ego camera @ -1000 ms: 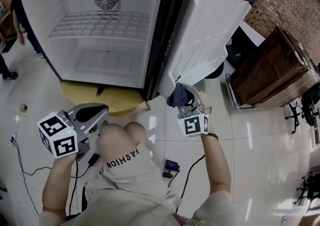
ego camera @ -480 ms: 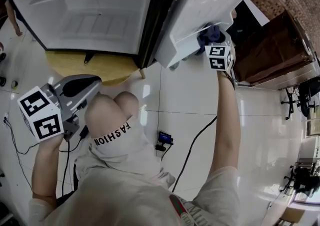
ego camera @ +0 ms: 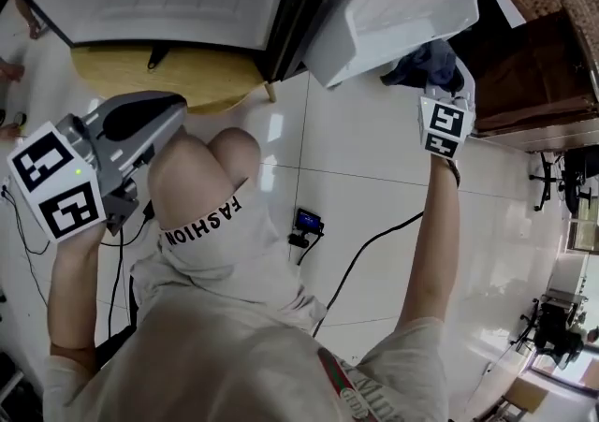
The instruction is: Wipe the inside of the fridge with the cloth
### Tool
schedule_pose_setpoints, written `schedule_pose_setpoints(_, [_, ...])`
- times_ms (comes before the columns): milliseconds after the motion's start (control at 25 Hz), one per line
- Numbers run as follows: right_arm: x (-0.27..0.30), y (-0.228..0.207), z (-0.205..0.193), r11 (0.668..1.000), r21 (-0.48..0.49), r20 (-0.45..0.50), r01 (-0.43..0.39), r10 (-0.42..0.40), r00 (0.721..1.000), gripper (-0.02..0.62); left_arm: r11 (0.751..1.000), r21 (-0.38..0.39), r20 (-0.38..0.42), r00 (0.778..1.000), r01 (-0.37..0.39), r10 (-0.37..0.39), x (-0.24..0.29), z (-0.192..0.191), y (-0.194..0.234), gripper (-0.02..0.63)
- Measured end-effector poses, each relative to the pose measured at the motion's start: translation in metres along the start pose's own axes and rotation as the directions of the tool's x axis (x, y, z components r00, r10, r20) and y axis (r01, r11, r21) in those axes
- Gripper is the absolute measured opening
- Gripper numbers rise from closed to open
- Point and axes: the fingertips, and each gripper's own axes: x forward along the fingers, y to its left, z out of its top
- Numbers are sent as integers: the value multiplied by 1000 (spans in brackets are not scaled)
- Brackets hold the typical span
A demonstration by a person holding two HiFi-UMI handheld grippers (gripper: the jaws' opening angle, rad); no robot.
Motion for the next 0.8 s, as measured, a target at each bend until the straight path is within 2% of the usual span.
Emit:
schedule_pose_setpoints(280, [-113,10,1,985,166,78,-52,40,996,58,999,30,30,999,-30,29,-3,2,4,5])
schedule_pose_setpoints(400, [-149,33,28,959,242,145,-146,113,983,58,999,32,33,999,-16,15,-5,-8,10,6])
schedule_pose_setpoints(480, [-170,50,56,944,237,192,-229,185,964,59,999,39,42,999,4,-6,-6,-13,10,6])
schedule_pose_setpoints(600, [-198,82,120,901,228,301,-370,296,907,61,998,55,83,997,-7,3,-21,-10,13,6])
schedule_pose_setpoints(720, [-220,117,180,848,190,414,-494,387,824,63,995,38,150,985,-90,83,-44,1,29,6])
schedule_pose_setpoints(800, [-230,140,213,820,157,468,-550,428,773,63,990,5,188,972,-142,138,-59,7,41,6])
